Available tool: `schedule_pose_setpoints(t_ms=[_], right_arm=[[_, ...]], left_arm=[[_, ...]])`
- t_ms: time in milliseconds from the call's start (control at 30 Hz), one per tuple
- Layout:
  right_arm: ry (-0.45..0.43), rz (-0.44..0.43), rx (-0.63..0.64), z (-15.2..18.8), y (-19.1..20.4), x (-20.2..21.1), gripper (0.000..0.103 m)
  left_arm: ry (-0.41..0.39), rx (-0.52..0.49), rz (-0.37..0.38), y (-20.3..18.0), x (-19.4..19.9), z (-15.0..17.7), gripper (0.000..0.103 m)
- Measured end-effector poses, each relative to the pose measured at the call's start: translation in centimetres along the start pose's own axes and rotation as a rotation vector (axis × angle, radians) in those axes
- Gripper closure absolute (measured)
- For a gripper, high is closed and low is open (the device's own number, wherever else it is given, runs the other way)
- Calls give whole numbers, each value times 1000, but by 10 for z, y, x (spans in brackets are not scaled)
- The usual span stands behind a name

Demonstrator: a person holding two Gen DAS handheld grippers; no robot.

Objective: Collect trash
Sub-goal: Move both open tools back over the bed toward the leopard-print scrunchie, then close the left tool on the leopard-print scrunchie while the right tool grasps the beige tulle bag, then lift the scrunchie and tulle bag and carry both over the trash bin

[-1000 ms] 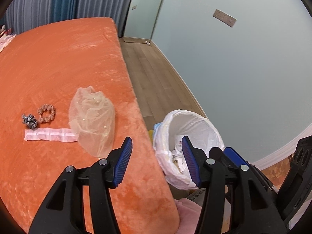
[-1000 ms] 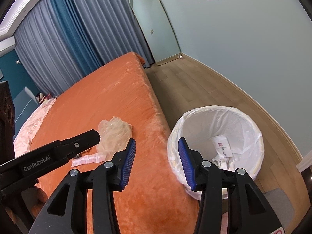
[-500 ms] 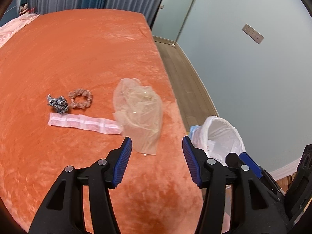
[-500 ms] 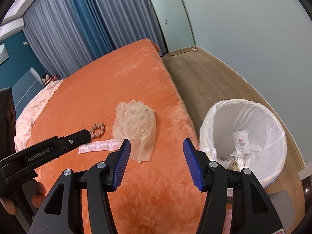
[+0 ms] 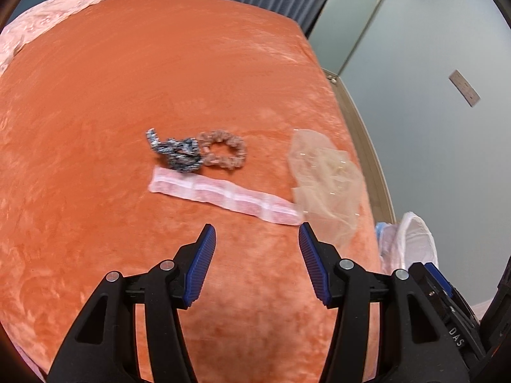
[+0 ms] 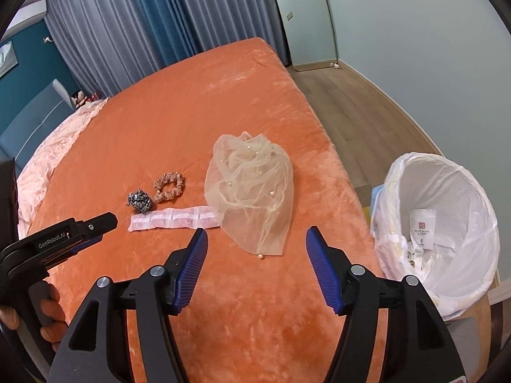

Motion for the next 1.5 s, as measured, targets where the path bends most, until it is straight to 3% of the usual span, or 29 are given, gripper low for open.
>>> schedule_pose_setpoints(t_ms=[333, 900, 1000, 1067, 1133, 1200, 1300, 1367, 1500], right_arm=[[60, 13, 61, -4, 38, -60, 36], [109, 80, 23, -40, 32, -163, 36], [125, 81, 13, -36, 29, -175, 37], [135, 80, 11, -32, 28, -180, 41], [145, 79, 16, -28, 27, -184, 53], [160, 75, 16, -25, 26, -188, 69], [171, 60, 11, -21, 25, -186, 88], [171, 45, 12, -20, 27, -181, 96], [144, 20, 18, -25, 32, -159, 98]], left_arm=[[39, 65, -81, 74, -36, -13, 38], [98, 98, -78, 113, -119, -53, 38], [105, 89, -69, 112, -127, -54, 50], [108, 83, -60, 112, -132, -55, 56], [111, 78, -54, 113, -134, -56, 66], [109, 80, -51, 113, -134, -56, 75], [100, 79, -53, 113, -130, -57, 80], [93, 75, -53, 111, -127, -57, 82], [67, 68, -49, 104, -109, -59, 83]])
Point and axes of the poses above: each gripper's, at about its wrist camera, not at the fingertips, and x roughly against the way its jaws point, y to its left, z to its underside, the point moved 7 cm from there along -x, roughly the way its jaws point, and after that the axes turned 12 degrees about -x, right-handed, at the moved point
